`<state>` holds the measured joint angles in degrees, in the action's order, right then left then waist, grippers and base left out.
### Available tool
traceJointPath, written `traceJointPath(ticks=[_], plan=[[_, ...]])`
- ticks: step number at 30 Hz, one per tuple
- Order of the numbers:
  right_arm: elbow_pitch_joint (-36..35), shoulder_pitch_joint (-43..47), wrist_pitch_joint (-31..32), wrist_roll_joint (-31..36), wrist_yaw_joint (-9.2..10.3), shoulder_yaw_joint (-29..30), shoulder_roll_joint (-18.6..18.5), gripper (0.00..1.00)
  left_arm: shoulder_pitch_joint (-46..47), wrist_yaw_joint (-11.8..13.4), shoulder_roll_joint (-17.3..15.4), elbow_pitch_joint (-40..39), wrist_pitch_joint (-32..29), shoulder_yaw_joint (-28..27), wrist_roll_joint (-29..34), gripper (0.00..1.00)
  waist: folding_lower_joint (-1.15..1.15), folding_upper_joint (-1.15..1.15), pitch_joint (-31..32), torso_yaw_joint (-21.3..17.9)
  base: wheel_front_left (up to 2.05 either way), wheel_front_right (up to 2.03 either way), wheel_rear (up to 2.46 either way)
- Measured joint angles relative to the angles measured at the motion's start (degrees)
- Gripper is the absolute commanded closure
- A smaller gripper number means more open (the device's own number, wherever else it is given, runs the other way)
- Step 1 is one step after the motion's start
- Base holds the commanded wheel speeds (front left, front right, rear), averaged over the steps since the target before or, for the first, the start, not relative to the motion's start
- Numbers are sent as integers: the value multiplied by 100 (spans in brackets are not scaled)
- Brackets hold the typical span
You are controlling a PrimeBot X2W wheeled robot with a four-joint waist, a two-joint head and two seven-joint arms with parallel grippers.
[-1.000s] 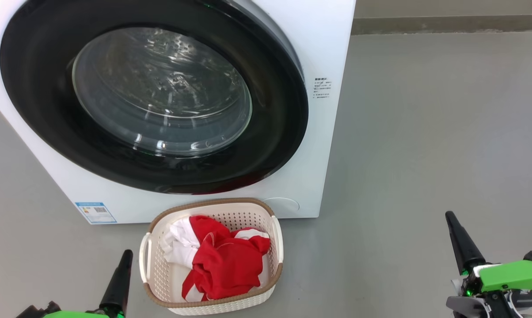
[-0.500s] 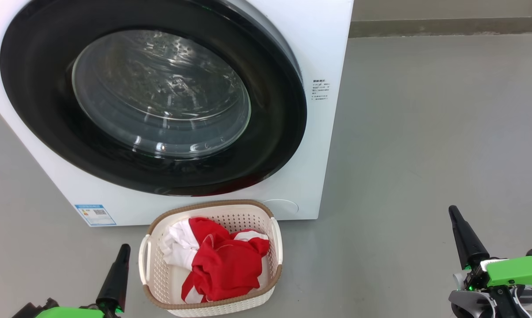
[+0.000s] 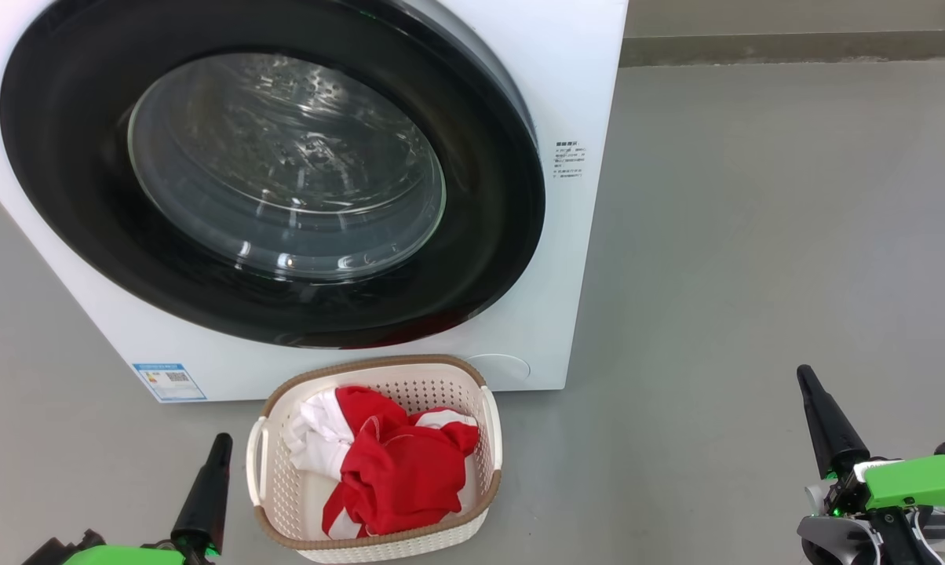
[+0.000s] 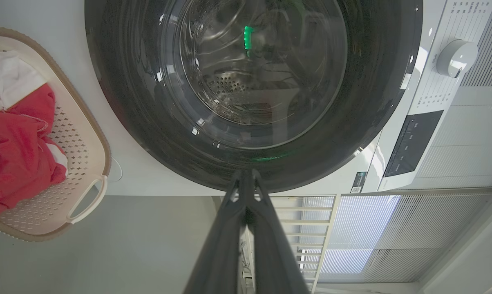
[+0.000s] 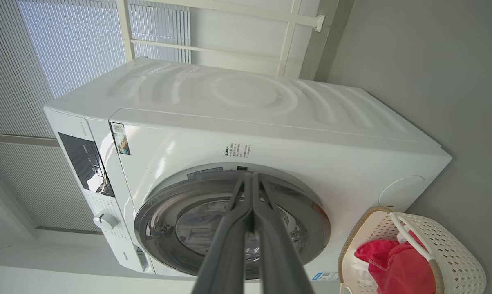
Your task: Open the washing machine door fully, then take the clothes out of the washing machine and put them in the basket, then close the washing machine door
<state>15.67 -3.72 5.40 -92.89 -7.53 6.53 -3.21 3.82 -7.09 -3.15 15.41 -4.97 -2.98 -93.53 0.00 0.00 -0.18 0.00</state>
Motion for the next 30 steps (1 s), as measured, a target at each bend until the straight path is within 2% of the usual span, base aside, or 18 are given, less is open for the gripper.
traceJointPath(ticks=[30], plan=[[0, 0, 18, 4, 0, 22, 18, 100, 0, 0, 23, 0, -51, -48, 9, 100, 0, 0, 0, 0, 0, 0, 0]])
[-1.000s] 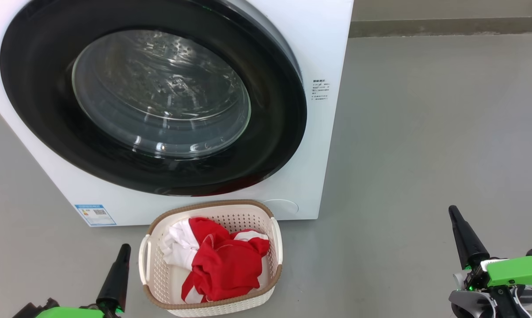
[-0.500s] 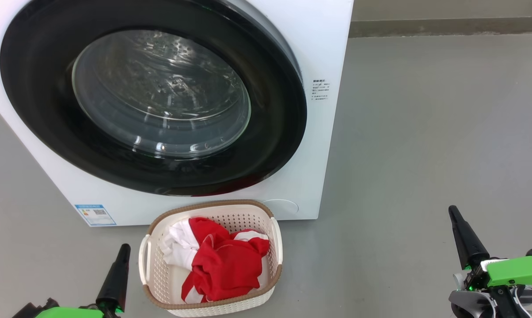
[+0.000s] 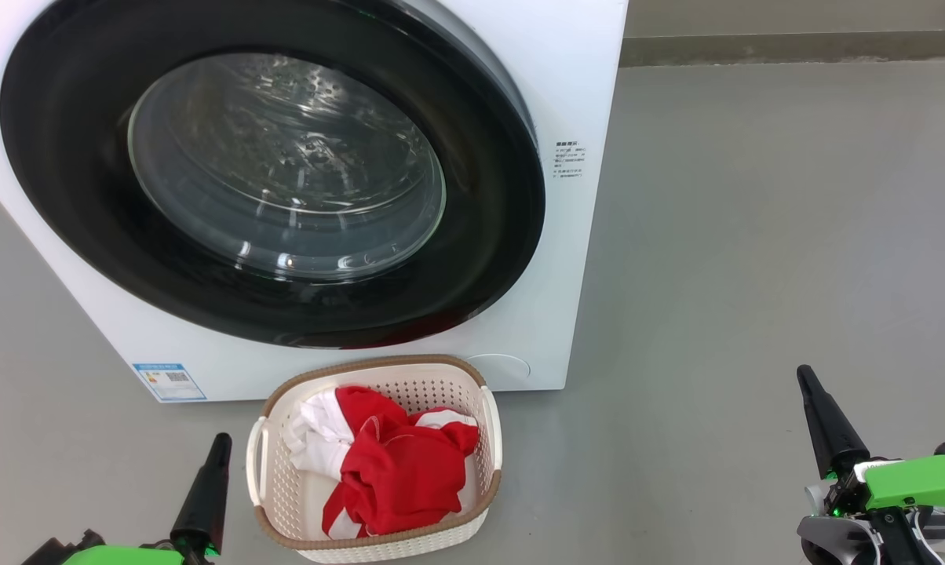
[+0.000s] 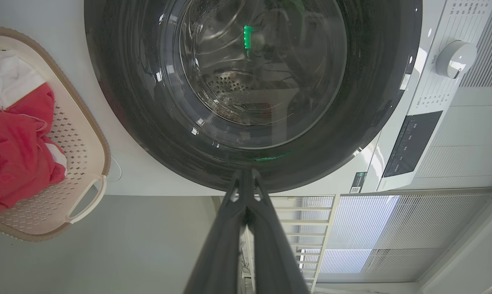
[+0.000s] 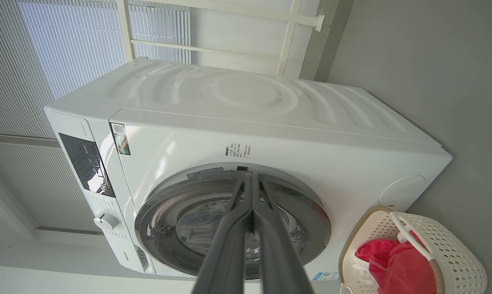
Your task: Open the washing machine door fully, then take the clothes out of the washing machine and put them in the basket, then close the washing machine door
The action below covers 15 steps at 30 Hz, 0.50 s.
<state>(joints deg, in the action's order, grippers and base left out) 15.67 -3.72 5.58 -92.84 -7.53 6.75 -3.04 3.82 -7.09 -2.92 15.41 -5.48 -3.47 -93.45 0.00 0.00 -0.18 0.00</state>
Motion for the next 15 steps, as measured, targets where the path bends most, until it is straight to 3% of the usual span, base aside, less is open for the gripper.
traceJointPath(ticks=[15], plan=[[1, 0, 7, 10, 0, 9, 5, 100, 0, 0, 11, 0, 0, -13, 16, 100, 0, 0, 0, 0, 0, 0, 0]])
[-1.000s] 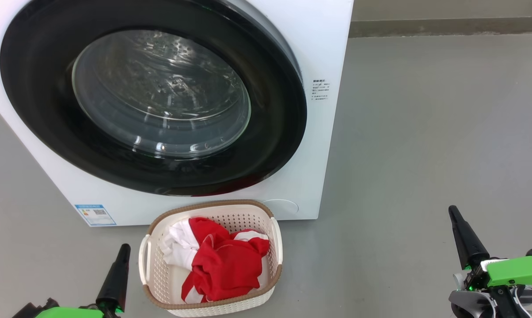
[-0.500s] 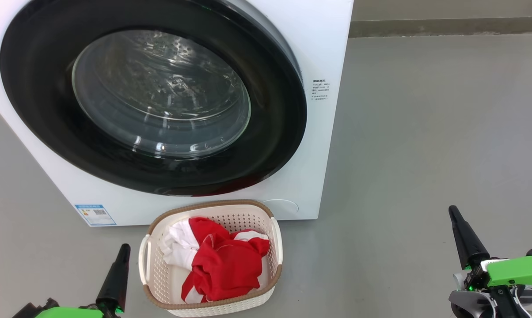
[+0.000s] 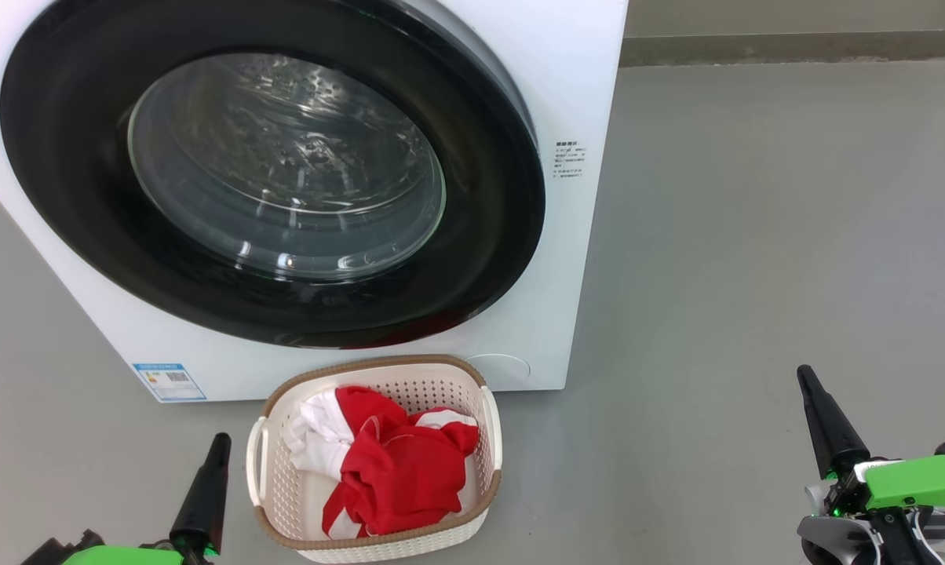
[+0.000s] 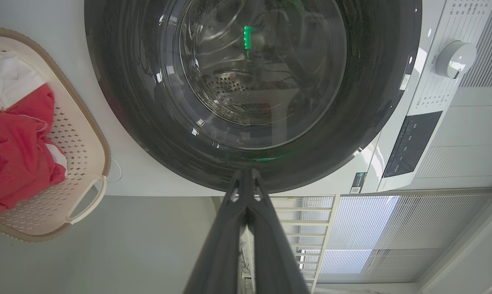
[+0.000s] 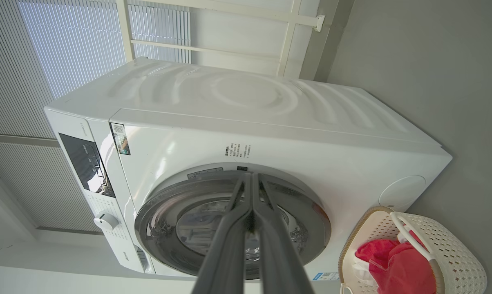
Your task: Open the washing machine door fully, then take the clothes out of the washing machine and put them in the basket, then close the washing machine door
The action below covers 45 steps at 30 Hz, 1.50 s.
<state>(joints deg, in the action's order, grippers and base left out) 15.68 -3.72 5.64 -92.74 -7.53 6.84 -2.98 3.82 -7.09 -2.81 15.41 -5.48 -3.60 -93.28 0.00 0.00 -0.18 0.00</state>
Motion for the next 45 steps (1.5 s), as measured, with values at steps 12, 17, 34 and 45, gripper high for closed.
traceJointPath(ticks=[12, 17, 34, 45], plan=[[0, 0, 18, 0, 0, 5, 3, 100, 0, 0, 2, 0, -7, -13, 0, 100, 0, 0, 0, 0, 0, 0, 0], [0, 0, 18, 1, 0, 9, 5, 100, 0, 0, 3, 0, -7, -19, 0, 100, 0, 0, 0, 0, 0, 0, 0], [0, 0, 43, 7, 0, 16, 10, 100, 0, 0, 5, 0, -8, -32, 2, 100, 0, 0, 0, 0, 0, 0, 0], [0, 0, 43, 25, 0, 20, 15, 100, 0, 0, 7, 0, -49, -40, 3, 100, 0, 0, 0, 0, 0, 0, 0]])
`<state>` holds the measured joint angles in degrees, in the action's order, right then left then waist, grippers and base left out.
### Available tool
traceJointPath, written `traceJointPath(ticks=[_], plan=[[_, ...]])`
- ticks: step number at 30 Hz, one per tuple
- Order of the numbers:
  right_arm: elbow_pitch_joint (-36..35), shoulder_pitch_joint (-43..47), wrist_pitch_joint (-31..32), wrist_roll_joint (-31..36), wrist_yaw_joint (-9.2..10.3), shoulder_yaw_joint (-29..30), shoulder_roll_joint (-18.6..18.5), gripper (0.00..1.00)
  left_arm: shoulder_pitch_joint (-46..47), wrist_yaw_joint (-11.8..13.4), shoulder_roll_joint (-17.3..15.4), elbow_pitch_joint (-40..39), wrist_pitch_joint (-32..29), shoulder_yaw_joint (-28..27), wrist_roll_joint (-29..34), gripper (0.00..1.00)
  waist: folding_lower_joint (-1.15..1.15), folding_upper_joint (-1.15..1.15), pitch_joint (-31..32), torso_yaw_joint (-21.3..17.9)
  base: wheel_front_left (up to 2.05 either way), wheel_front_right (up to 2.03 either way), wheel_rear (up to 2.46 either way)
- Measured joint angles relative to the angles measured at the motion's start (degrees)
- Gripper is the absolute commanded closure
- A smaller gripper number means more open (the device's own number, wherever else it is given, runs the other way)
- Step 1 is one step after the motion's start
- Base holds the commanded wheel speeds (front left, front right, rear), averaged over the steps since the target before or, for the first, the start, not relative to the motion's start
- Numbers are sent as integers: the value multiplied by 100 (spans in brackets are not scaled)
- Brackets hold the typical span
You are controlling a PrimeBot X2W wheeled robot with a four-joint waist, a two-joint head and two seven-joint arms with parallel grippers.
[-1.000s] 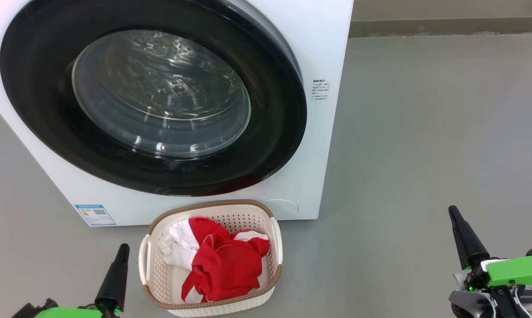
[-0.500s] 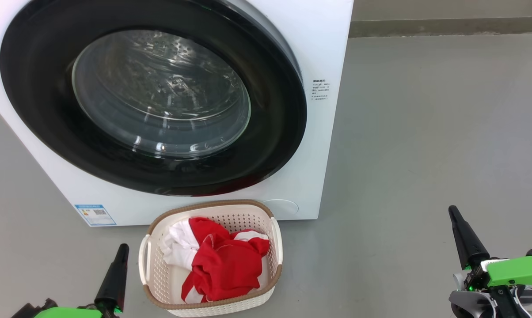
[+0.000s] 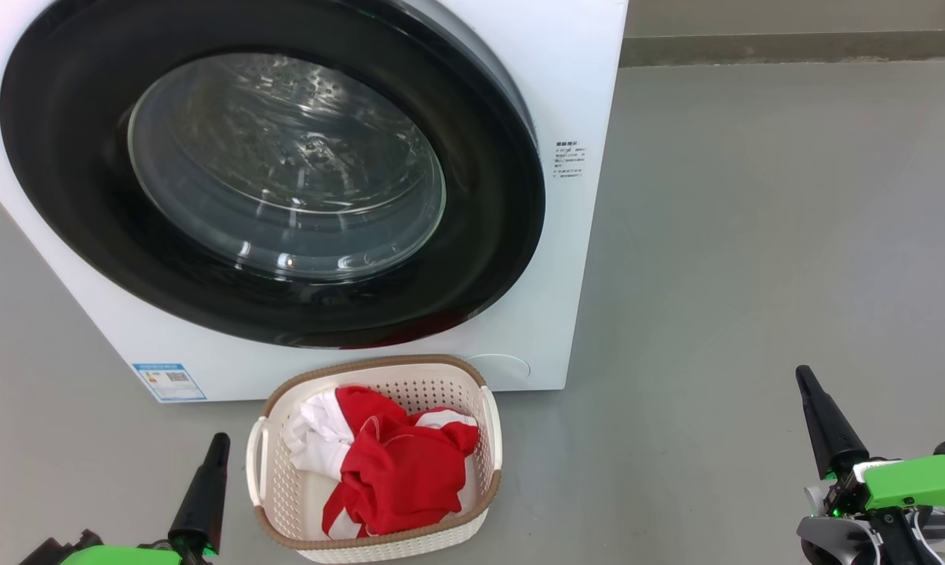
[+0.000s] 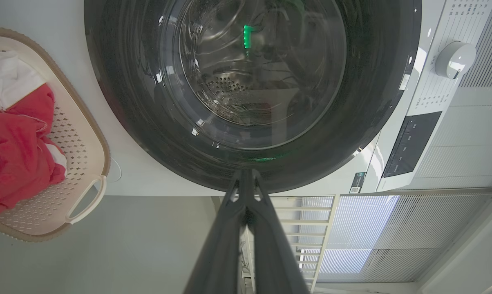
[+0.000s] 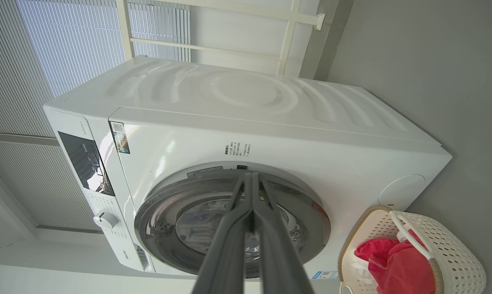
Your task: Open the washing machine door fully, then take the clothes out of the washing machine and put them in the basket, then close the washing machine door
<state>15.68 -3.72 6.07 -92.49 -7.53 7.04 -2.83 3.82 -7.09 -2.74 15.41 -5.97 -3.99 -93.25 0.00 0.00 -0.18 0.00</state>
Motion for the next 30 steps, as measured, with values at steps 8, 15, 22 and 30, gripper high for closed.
traceJointPath(ticks=[8, 15, 22, 30], plan=[[0, 0, 0, 0, 0, 3, 5, 100, 0, 0, 2, 0, -1, -5, 36, 100, 0, 0, 0, 0, 0, 0, 0], [0, 0, 0, 1, 0, 5, 9, 100, 0, 0, 3, 0, -1, -11, 40, 100, 0, 0, 0, 0, 0, 0, 0], [0, 0, 1, 18, 0, 8, 12, 100, 0, 0, 8, 0, -1, -13, 41, 100, 0, 0, 0, 0, 0, 0, 0], [0, -1, 1, 18, 0, 12, 14, 100, 0, 0, 13, 0, -8, -16, 41, 100, 0, 0, 0, 0, 0, 0, 0]])
